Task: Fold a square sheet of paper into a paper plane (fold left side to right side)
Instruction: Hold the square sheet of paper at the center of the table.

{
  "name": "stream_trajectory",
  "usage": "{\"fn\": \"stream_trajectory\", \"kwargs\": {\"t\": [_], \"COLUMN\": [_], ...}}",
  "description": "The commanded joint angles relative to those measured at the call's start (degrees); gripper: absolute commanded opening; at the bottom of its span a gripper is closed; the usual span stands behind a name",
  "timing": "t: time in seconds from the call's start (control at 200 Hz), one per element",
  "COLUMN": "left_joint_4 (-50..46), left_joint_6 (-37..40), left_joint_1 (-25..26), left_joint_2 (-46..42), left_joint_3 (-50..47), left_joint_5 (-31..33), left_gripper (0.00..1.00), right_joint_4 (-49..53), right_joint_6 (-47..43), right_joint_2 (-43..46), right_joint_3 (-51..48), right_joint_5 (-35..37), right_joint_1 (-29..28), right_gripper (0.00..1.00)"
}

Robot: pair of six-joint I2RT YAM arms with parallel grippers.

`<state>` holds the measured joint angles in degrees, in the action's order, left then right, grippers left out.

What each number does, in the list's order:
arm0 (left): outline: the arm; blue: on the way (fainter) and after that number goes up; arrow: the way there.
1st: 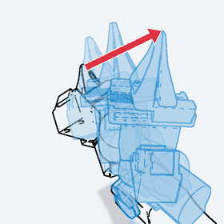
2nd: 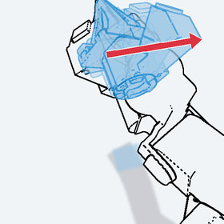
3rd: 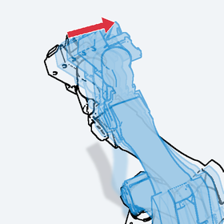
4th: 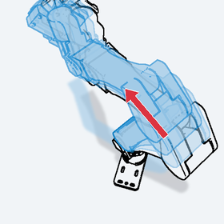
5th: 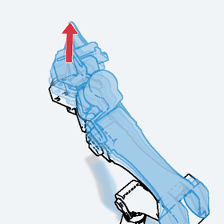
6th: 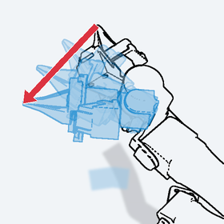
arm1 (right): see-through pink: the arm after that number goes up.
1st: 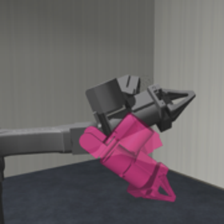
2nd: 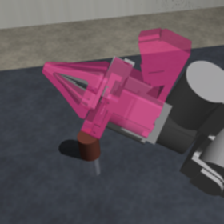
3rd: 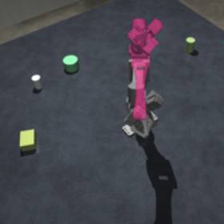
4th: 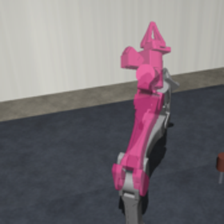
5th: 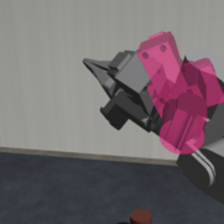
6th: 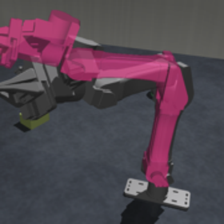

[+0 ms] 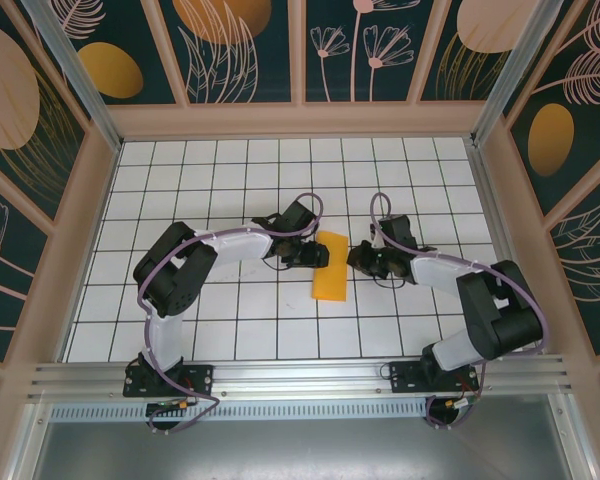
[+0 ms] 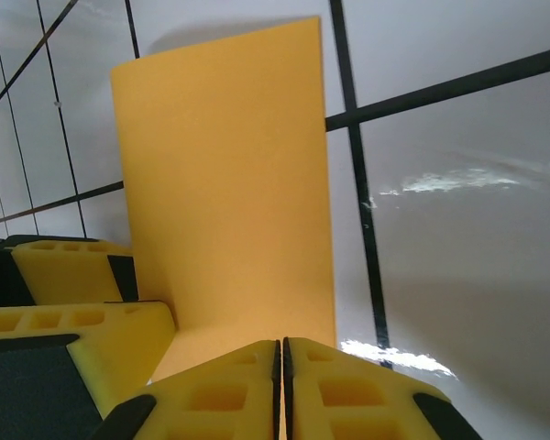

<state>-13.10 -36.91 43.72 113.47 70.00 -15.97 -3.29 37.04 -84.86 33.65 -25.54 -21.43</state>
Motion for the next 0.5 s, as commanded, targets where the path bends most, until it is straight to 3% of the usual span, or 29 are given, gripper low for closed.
{"fn": "stream_trajectory", "kwargs": {"t": [0.0, 0.495], "left_joint_4": [-0.4, -0.5], "left_joint_6": [0.9, 0.9], "left_joint_1": [0.7, 0.8], "left_joint_2": [4.6, 4.6], "left_joint_3": [-0.8, -0.8], "left_joint_5": [1.7, 1.7], "left_gripper": [0.56, 0.56], "right_joint_4": [-1.7, 1.1], "right_joint_6": [0.8, -0.3], "right_joint_2": [-1.9, -7.4], "right_joint_3": [2.2, 4.5], "right_joint_5": [-0.8, 1.3], "right_joint_1": [-1.0, -2.3], "right_gripper": [0.12, 0.12]}}
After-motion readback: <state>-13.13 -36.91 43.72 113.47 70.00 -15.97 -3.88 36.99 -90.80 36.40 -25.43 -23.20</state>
